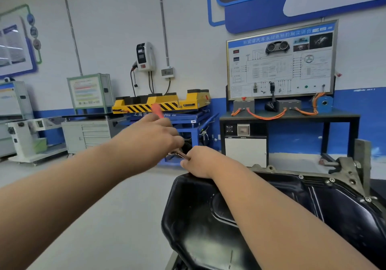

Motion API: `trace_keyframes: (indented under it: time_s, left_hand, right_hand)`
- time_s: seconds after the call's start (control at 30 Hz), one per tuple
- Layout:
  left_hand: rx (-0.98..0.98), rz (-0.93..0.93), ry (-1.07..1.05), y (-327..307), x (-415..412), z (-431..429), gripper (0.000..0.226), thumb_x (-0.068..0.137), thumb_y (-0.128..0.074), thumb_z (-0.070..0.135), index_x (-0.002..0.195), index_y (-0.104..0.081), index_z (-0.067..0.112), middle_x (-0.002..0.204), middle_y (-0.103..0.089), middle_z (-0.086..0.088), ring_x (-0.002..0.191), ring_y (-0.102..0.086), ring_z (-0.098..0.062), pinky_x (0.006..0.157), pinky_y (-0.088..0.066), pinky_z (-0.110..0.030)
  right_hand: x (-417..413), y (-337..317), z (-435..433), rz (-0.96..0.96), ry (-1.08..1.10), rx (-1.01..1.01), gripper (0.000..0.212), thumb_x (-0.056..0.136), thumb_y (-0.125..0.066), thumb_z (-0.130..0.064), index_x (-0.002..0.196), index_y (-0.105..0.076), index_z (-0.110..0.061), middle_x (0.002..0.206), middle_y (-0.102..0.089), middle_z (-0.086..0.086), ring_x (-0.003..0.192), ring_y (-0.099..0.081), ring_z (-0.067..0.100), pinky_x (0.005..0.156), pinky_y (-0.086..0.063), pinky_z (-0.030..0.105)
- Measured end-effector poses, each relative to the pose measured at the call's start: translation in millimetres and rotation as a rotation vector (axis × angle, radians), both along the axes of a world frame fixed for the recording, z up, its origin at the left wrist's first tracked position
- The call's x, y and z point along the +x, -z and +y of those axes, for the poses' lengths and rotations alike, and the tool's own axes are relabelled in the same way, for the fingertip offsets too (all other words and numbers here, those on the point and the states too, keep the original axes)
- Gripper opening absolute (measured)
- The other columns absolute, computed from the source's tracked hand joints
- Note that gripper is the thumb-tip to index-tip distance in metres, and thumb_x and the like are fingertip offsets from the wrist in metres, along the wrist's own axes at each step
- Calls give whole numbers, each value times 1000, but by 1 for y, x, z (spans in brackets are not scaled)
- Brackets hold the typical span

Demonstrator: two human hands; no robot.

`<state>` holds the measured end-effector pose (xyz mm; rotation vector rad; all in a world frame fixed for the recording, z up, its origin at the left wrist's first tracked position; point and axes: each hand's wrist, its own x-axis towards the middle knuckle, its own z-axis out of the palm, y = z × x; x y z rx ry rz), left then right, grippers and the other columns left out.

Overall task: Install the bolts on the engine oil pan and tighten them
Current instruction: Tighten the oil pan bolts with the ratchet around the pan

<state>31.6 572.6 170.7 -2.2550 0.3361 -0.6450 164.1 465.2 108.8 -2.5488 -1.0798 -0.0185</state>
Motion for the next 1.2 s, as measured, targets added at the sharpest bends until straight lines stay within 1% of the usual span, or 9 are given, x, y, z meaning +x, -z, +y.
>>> trace_keyframes:
  time_s: [0.1, 0.23, 0.3, 0.47, 0.53, 0.7, 0.9, 1.1, 1.2]
  left_hand:
    - [-7, 72, 12, -6, -3, 1, 32, 94, -51, 28, 125, -50, 36, 119, -58, 14, 116, -48, -14, 103, -32, -32]
    - [-637, 134, -229, 4, 1, -12, 37, 90, -50, 56, 86, -58, 20, 71, -60, 9, 59, -53, -8, 52, -37, -19]
    - [-845, 165, -308, 7, 3, -17, 45, 87, -53, 58, 74, -57, 15, 58, -58, 6, 46, -50, -8, 45, -35, -18]
    - [25, -13, -88, 5, -2, -8, 26, 93, -52, 23, 119, -52, 30, 115, -59, 9, 107, -53, -15, 98, -35, -32]
    - [-58, -25, -41, 5, 1, -7, 26, 95, -50, 29, 120, -54, 31, 114, -61, 10, 107, -55, -14, 101, -35, -31]
    - [-961, 209, -186, 7, 1, -6, 34, 82, -62, 55, 75, -64, 22, 68, -68, 3, 51, -54, -7, 48, -40, -22]
    - [-42, 5, -70, 1, 4, 0, 26, 95, -53, 27, 120, -52, 31, 108, -63, 10, 100, -58, -16, 101, -36, -32]
    - [-1218, 115, -194, 9, 1, -15, 42, 85, -60, 53, 76, -66, 12, 65, -70, -2, 58, -66, -17, 49, -46, -22]
    - [-685, 28, -261, 12, -2, -20, 20, 91, -56, 37, 94, -63, 18, 76, -67, 2, 62, -61, -10, 55, -44, -21]
  right_hand:
    - [0, 0, 0, 6, -3, -5, 31, 96, -44, -32, 72, -54, -14, 70, -51, 3, 61, -47, 18, 55, -39, 29]
    - [1, 1, -1, 34, 6, 32, 31, 97, -43, -32, 75, -54, -14, 72, -53, 4, 62, -49, 18, 59, -41, 31]
    - [0, 2, 0, 17, 11, 9, 31, 97, -43, -31, 76, -55, -13, 73, -55, 5, 63, -50, 20, 62, -43, 33]
    - [-3, -1, -1, 12, 25, -3, 31, 97, -42, -34, 74, -52, -16, 73, -53, 4, 62, -49, 19, 57, -40, 30]
    - [-3, -2, -2, 18, 28, -3, 30, 97, -42, -32, 73, -50, -16, 73, -52, 3, 63, -48, 19, 56, -39, 29]
    - [-1, 1, 1, 5, 42, -14, 29, 95, -48, -33, 76, -57, -12, 71, -54, 4, 63, -50, 21, 61, -43, 31]
    - [0, -1, 0, 28, 92, -3, 25, 92, -50, -32, 84, -63, -12, 76, -58, 4, 69, -56, 22, 70, -50, 34]
    - [1, 1, 0, 16, 98, -2, 25, 93, -49, -31, 82, -60, -11, 73, -56, 5, 66, -54, 22, 65, -48, 33]
    - [1, 1, 1, 17, 84, -18, 28, 94, -49, -31, 84, -63, -8, 71, -54, 6, 64, -51, 22, 63, -45, 32]
